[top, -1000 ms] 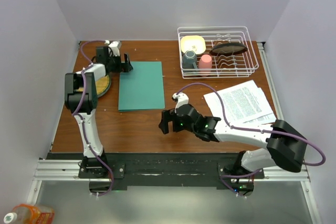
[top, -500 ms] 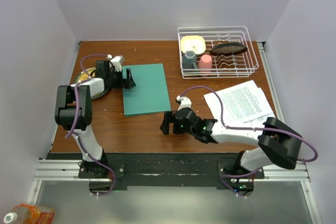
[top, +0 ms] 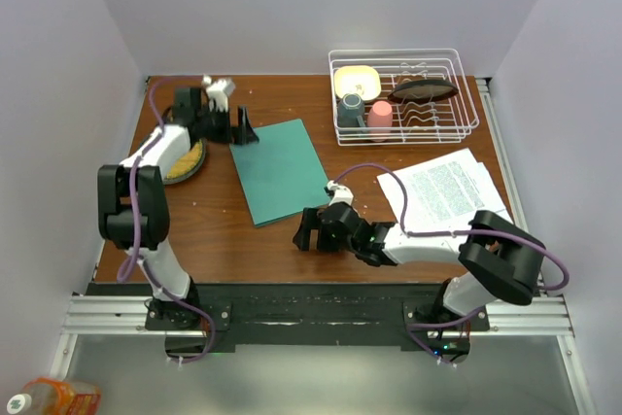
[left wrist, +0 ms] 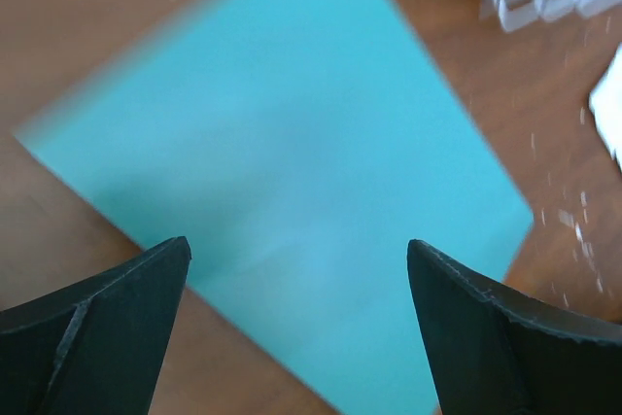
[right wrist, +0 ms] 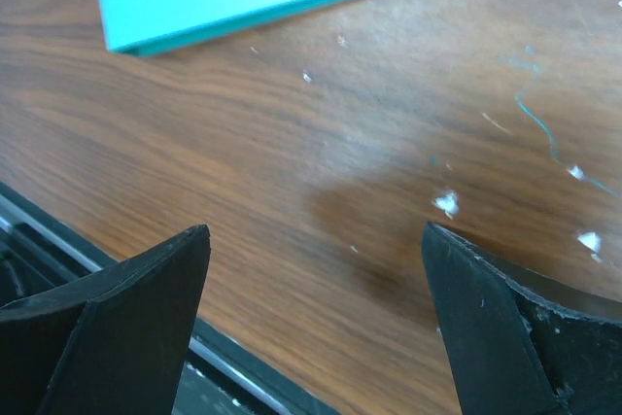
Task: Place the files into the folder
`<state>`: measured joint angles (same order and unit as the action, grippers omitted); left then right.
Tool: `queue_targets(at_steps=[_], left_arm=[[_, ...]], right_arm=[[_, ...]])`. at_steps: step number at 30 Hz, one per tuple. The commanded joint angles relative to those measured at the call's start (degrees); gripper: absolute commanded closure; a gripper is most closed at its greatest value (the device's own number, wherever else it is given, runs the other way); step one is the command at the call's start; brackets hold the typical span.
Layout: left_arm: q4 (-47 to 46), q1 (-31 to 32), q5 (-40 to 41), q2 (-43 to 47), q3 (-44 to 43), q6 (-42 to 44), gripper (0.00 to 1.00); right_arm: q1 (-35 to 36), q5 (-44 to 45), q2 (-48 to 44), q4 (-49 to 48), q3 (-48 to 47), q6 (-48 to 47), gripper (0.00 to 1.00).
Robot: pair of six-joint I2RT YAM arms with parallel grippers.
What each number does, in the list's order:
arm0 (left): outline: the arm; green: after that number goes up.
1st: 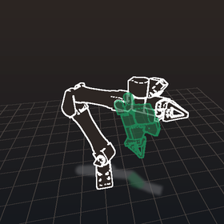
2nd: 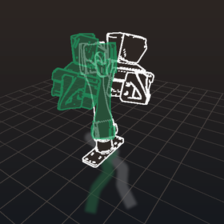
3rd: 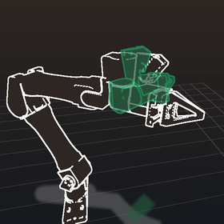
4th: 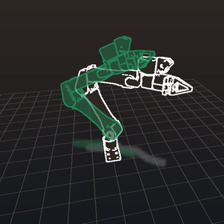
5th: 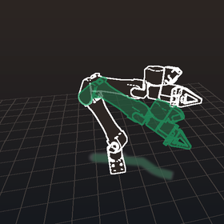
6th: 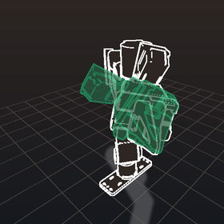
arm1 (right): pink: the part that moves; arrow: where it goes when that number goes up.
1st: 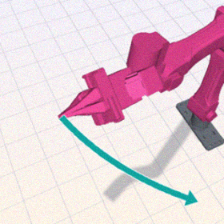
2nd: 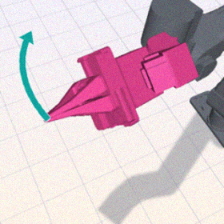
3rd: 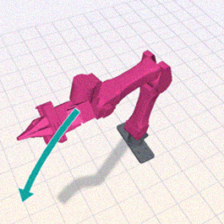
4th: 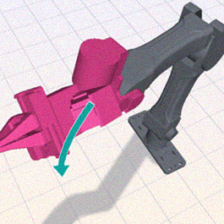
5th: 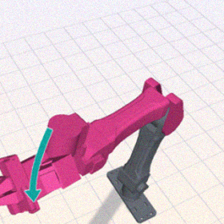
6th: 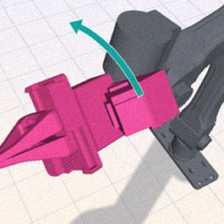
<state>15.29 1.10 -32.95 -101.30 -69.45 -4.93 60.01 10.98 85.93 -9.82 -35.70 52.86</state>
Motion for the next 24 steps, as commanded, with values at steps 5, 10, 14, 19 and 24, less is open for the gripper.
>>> queue_targets(at_steps=[5, 10, 14, 19, 24], left_arm=[[-0.4, -0.6, 11.8, -19.4, -31.0, 0.8, 0.00], [-2.2, -0.2, 13.0, -23.5, -30.2, 1.3, 0.00], [-2.6, 0.1, 13.3, -22.6, -25.4, 2.2, 0.00], [-2.7, 0.3, 13.1, -20.3, -21.0, 3.2, 0.00], [-2.4, 0.7, 11.2, -18.5, -17.0, 2.8, 0.00]], right_arm=[[0.2, -2.5, 4.5, -5.3, -5.2, 2.9, 0.05], [0.2, -3.5, 6.2, -6.4, -6.5, 3.8, 0.05], [0.2, -4.0, 7.4, -8.8, -6.2, 4.9, 0.05], [0.3, -2.5, 7.3, -11.6, -4.2, 6.7, 0.05], [0.1, -1.5, 6.3, -11.6, -3.3, 7.3, 0.06]])
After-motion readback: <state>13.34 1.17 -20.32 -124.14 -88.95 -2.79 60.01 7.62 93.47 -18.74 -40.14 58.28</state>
